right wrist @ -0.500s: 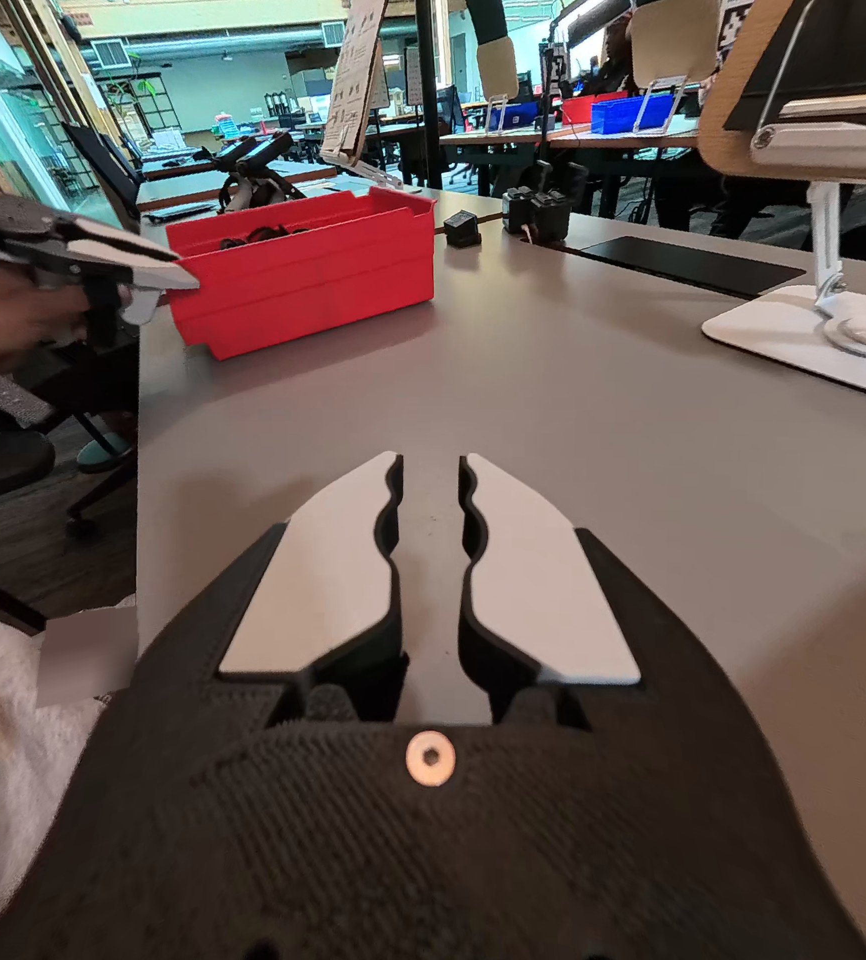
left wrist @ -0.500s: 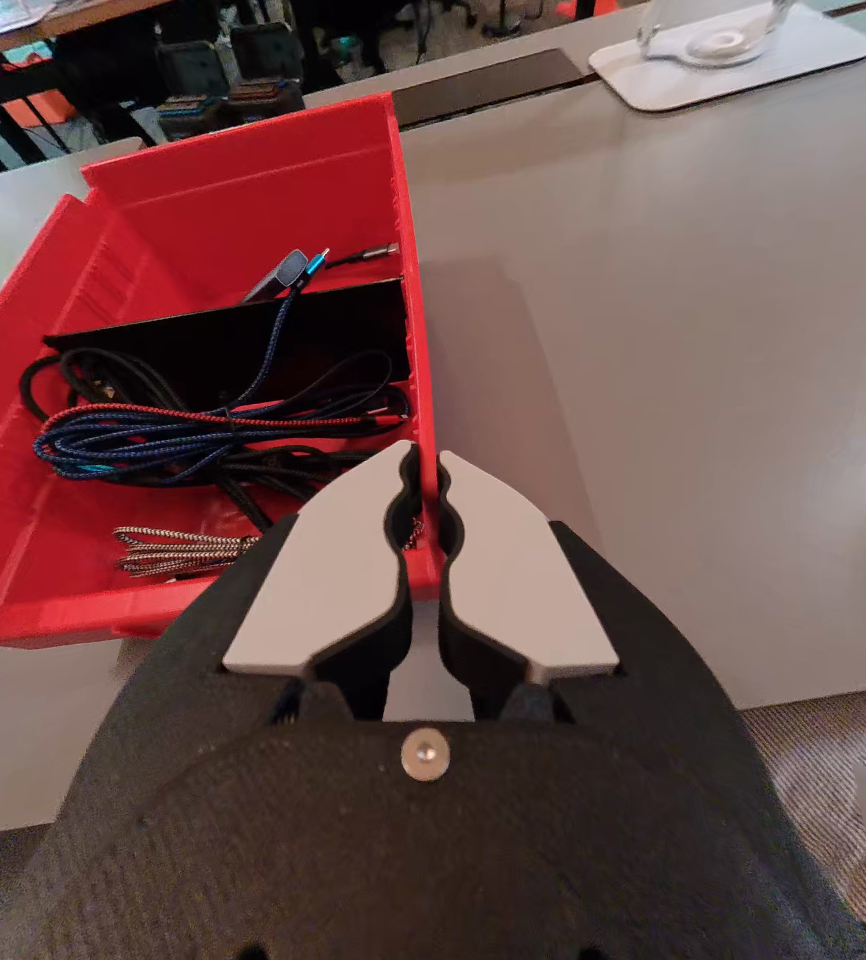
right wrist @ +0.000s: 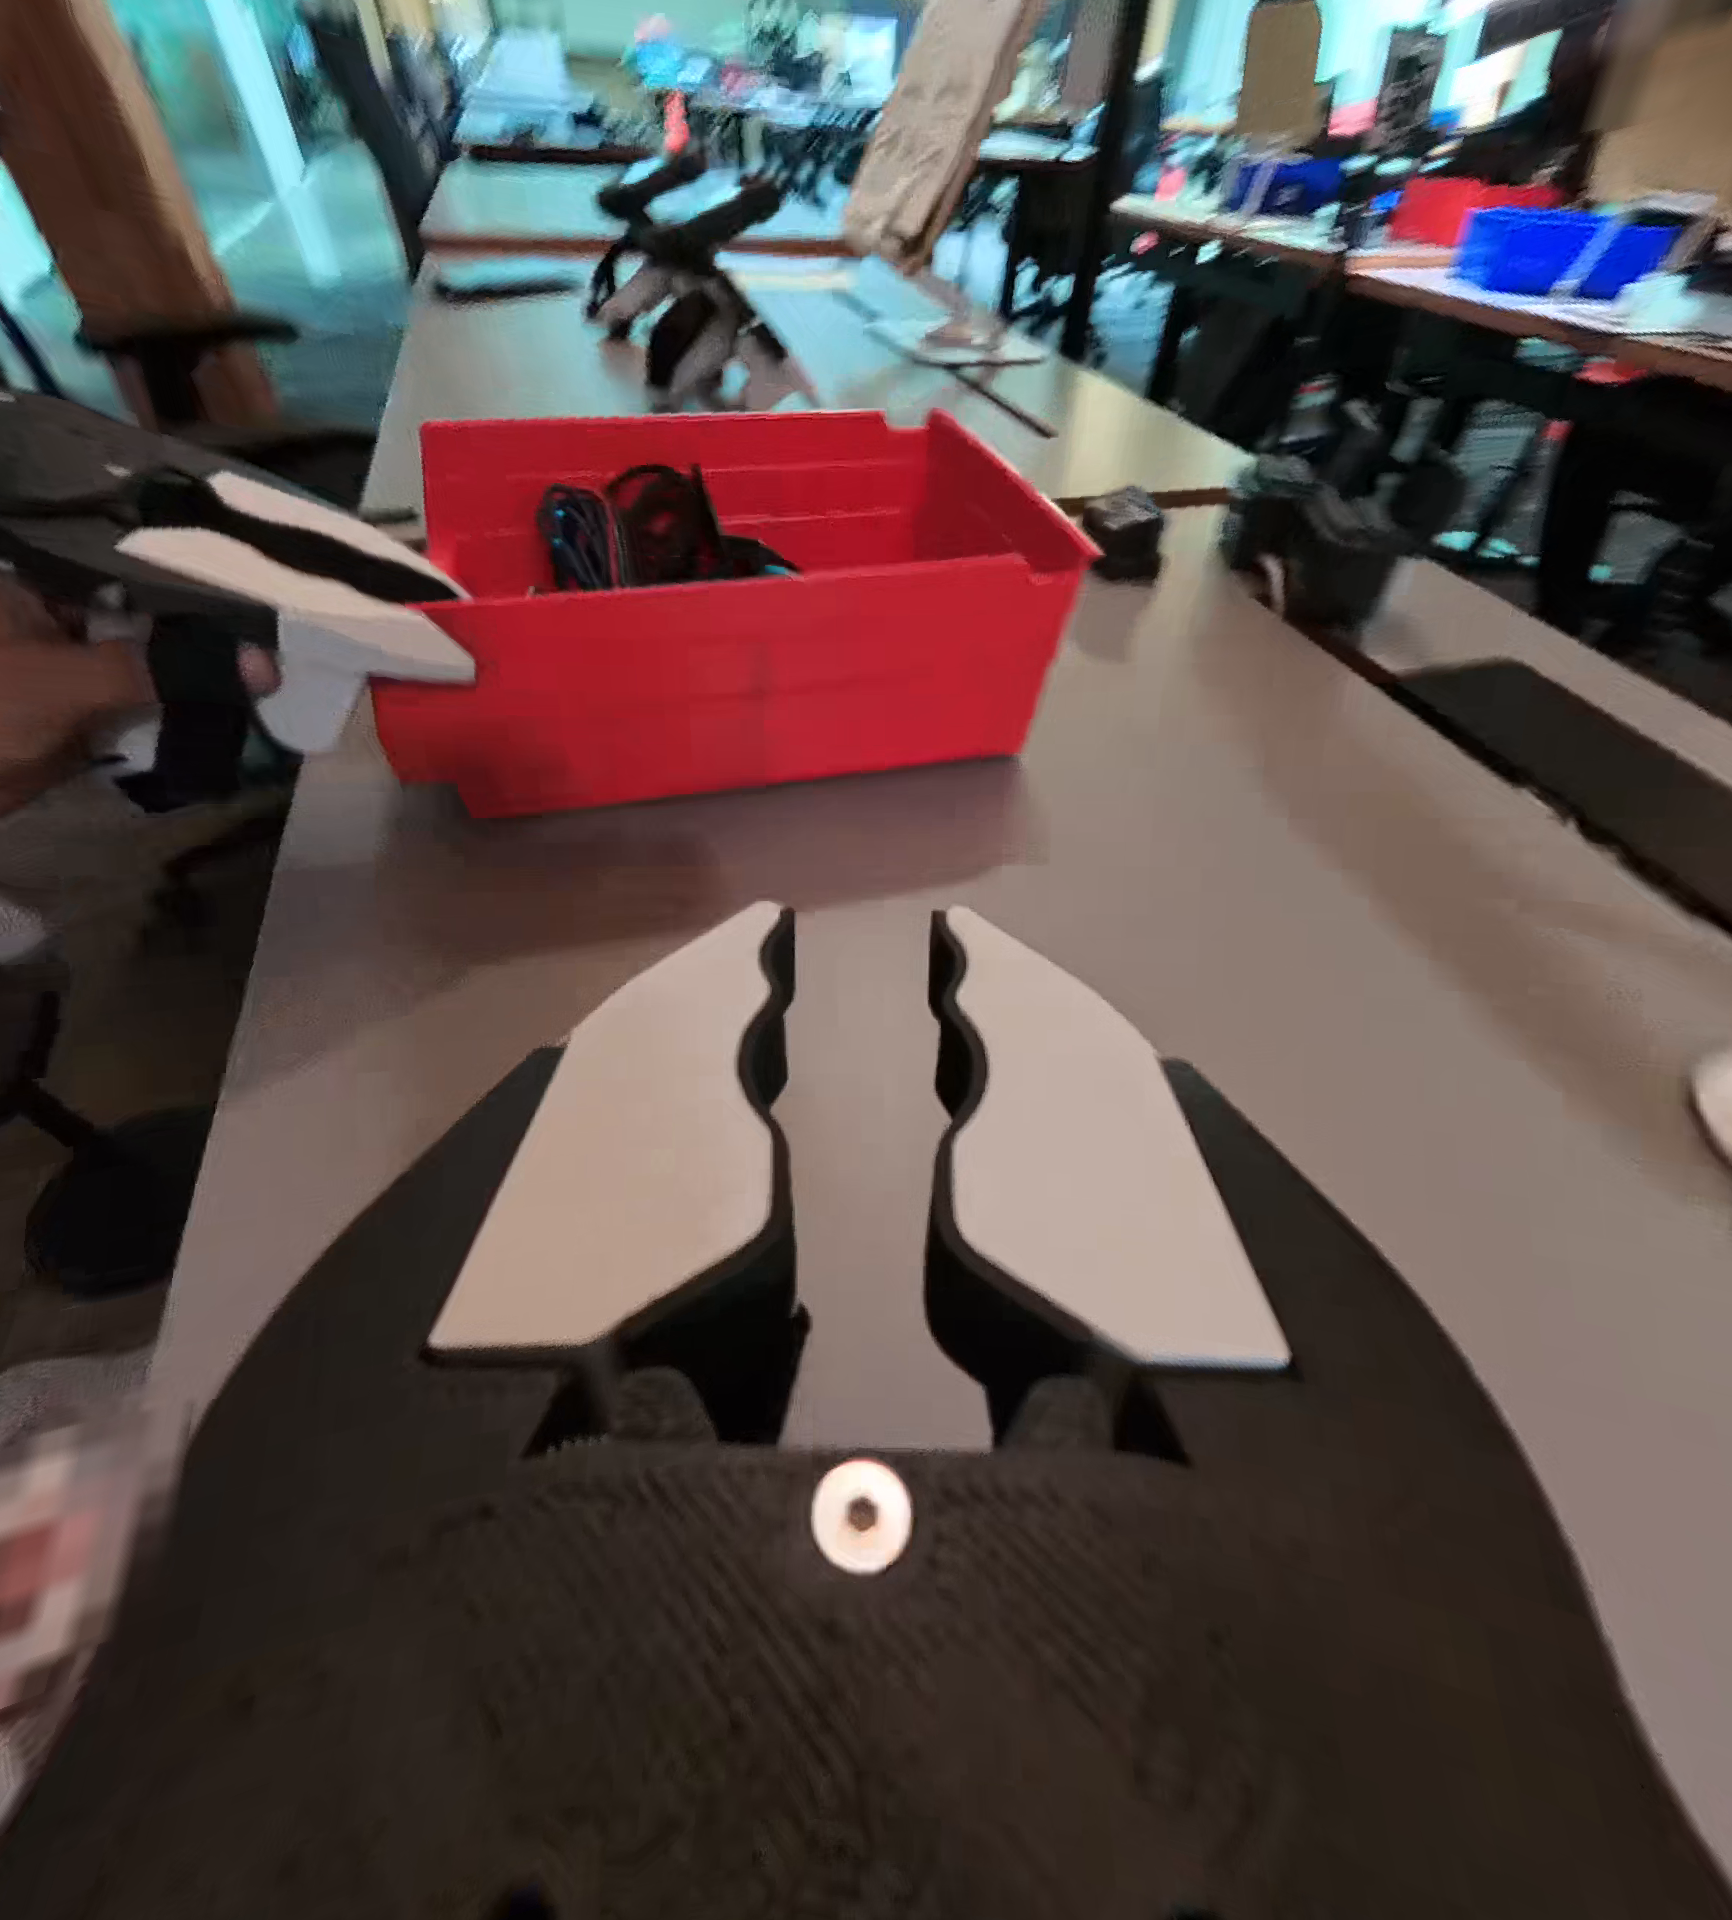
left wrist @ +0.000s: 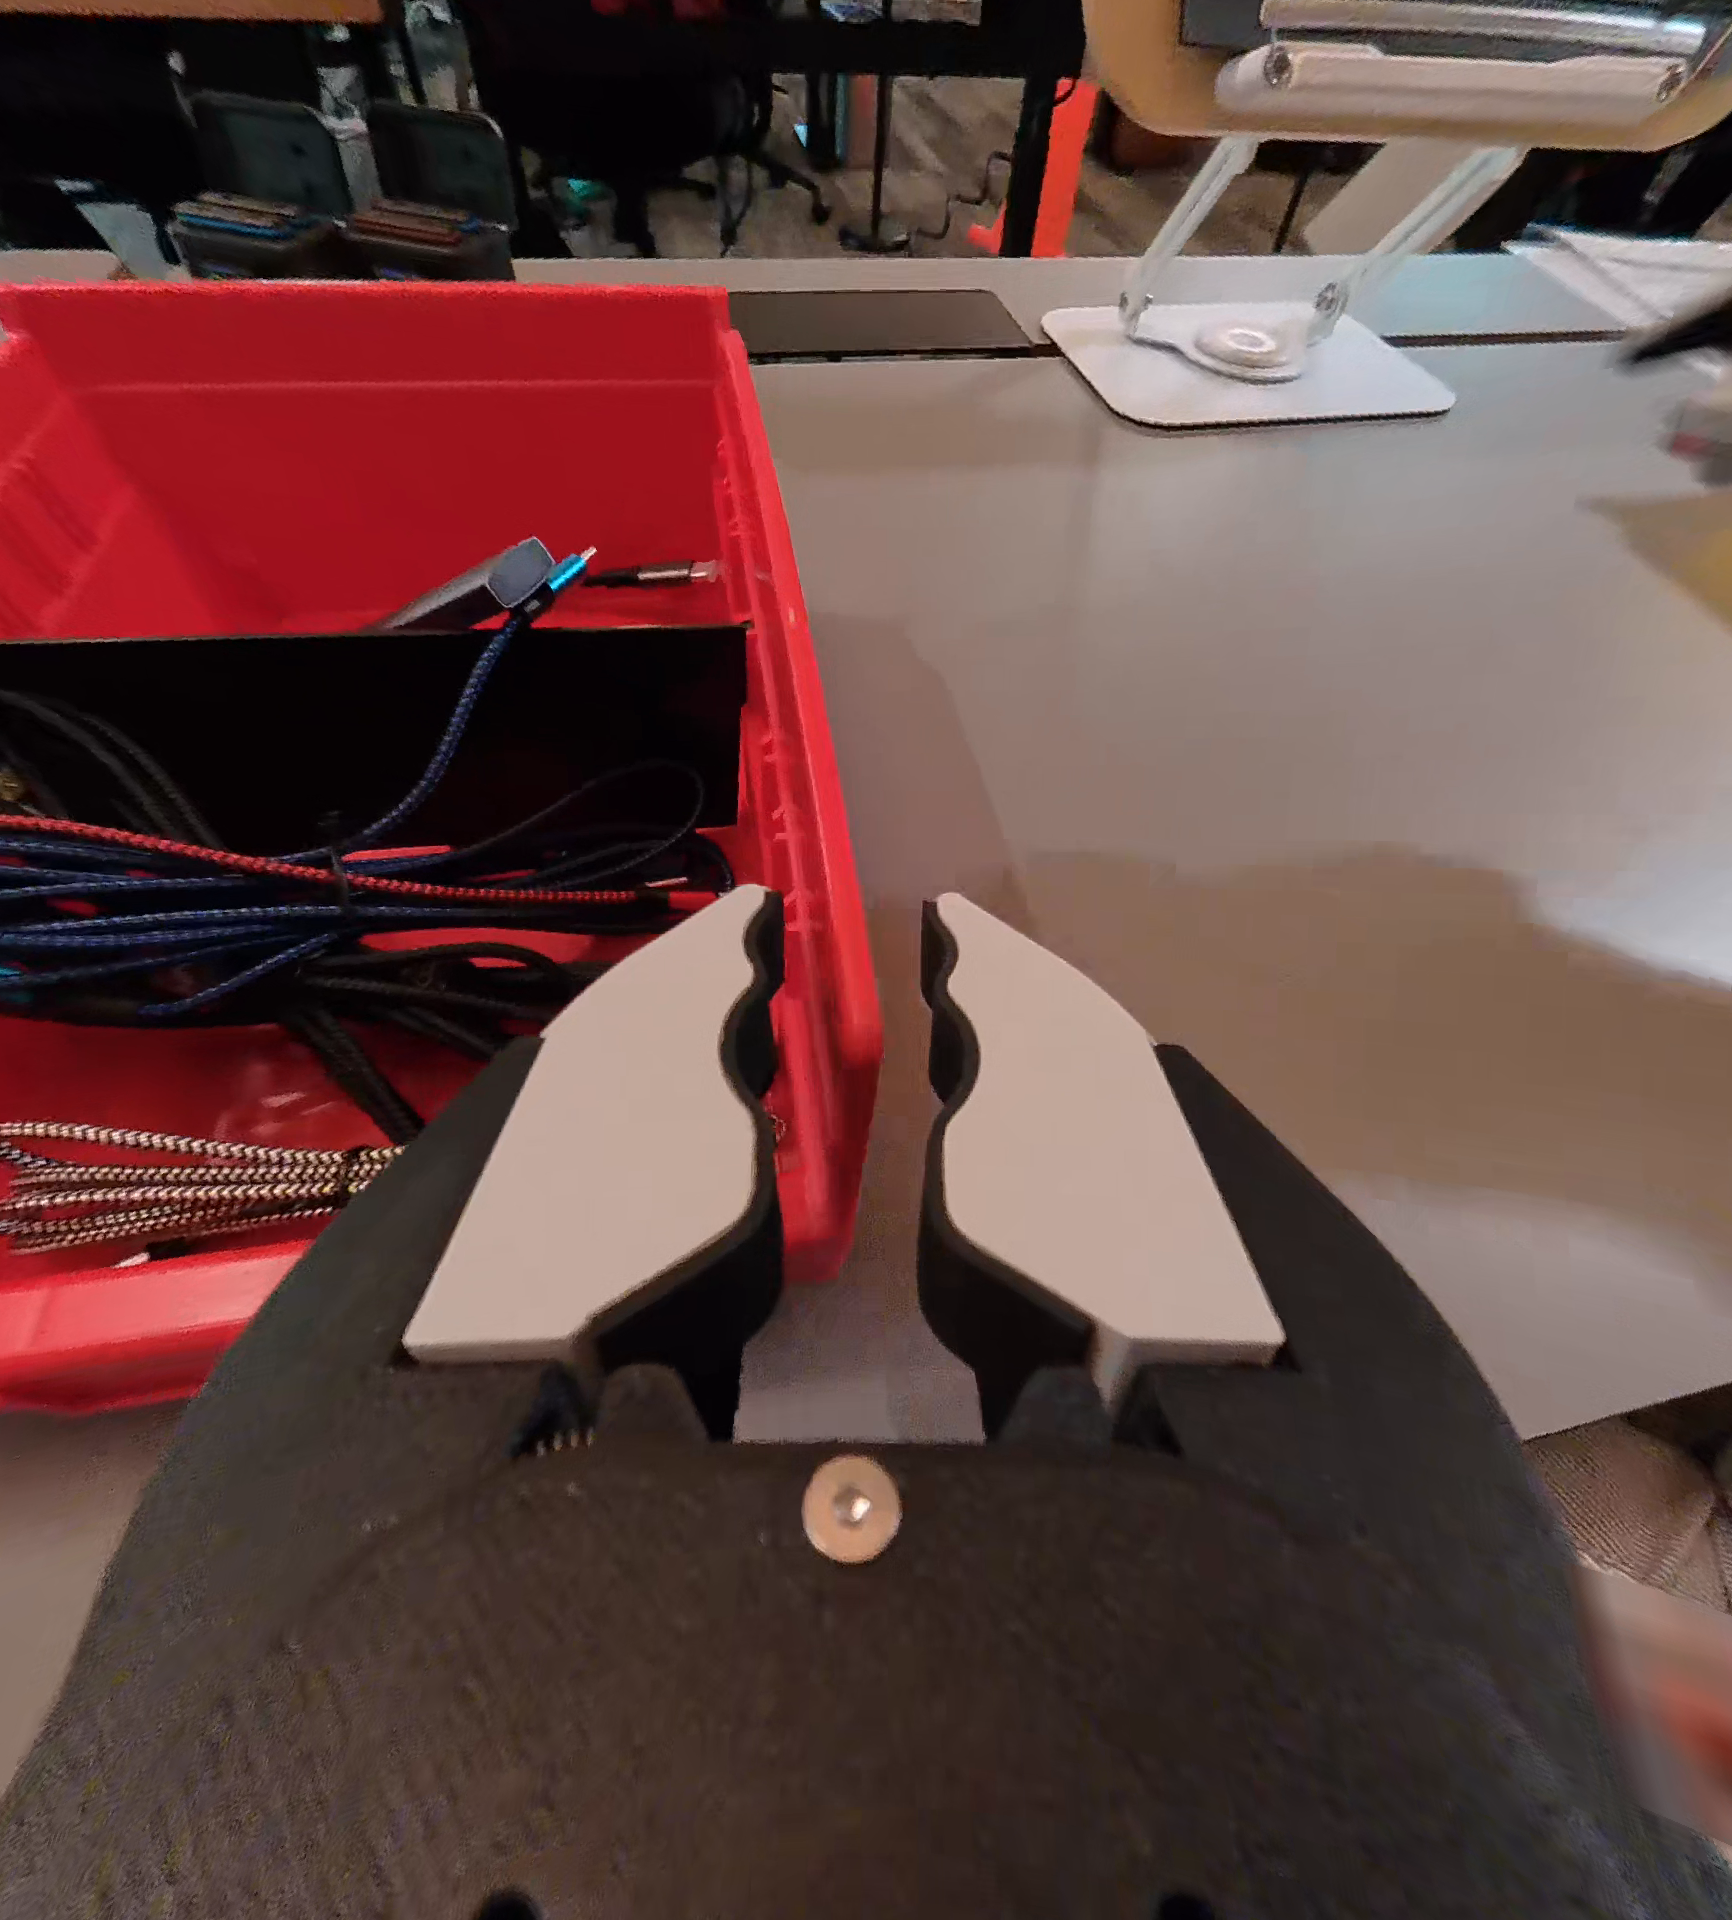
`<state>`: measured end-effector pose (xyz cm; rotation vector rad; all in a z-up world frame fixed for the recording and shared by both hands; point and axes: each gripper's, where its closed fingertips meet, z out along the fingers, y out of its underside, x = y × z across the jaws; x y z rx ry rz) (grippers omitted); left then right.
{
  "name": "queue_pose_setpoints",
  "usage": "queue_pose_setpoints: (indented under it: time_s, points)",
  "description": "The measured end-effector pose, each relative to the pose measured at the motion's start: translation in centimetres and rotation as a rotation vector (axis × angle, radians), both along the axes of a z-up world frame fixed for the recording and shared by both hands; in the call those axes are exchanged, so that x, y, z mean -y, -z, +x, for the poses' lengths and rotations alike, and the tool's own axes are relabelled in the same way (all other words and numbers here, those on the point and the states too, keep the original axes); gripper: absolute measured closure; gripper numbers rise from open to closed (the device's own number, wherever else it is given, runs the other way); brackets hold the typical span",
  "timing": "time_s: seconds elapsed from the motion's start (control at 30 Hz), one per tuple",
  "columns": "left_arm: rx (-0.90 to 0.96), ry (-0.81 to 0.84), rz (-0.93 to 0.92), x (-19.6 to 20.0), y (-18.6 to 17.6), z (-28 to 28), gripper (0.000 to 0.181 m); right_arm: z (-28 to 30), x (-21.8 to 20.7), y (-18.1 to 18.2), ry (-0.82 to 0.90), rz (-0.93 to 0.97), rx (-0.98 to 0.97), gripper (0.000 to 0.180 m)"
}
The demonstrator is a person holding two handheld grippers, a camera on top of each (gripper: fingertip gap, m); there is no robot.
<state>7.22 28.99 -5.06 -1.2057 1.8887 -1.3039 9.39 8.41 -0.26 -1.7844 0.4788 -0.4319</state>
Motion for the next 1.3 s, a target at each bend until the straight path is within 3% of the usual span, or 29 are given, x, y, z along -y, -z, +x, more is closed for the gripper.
queue_pose_setpoints:
  time_s: [0.17, 0.33, 0.47, 0.7, 0.77, 0.93, 1.1, 1.3]
  points:
    - [-0.003, 0.026, 0.065, -0.4, 1.4, 0.4, 0.150, 8.6, -13.4, -2.0, -0.179, -0.337, -0.010, 0.148]
    - [0.013, 0.004, 0.257, -1.2, 2.4, 0.7, 0.140, 14.5, -23.6, 1.8, -0.308, -0.740, -0.158, 0.157]
    - [0.019, 0.024, 0.321, -0.8, 2.8, 0.7, 0.134, 17.2, -26.0, 7.1, -0.344, -1.070, -0.305, 0.157]
    - [0.020, 0.032, 0.297, -0.9, 2.7, 0.8, 0.127, 18.6, -25.5, 12.8, -0.324, -1.351, -0.397, 0.146]
    - [0.018, 0.027, 0.295, -1.1, 2.7, 0.8, 0.127, 18.2, -25.9, 13.2, -0.352, -1.310, -0.466, 0.155]
    - [0.011, 0.020, 0.355, -1.3, 3.2, 0.9, 0.124, 17.9, -26.3, 11.7, -0.395, -1.208, -0.490, 0.157]
    - [0.013, 0.016, 0.368, -1.3, 3.3, 0.9, 0.123, 18.8, -26.6, 4.0, -0.363, -1.025, -0.370, 0.158]
    - [0.011, 0.007, 0.377, -1.4, 3.3, 0.9, 0.123, 18.4, -23.8, -4.4, -0.306, -0.881, -0.216, 0.158]
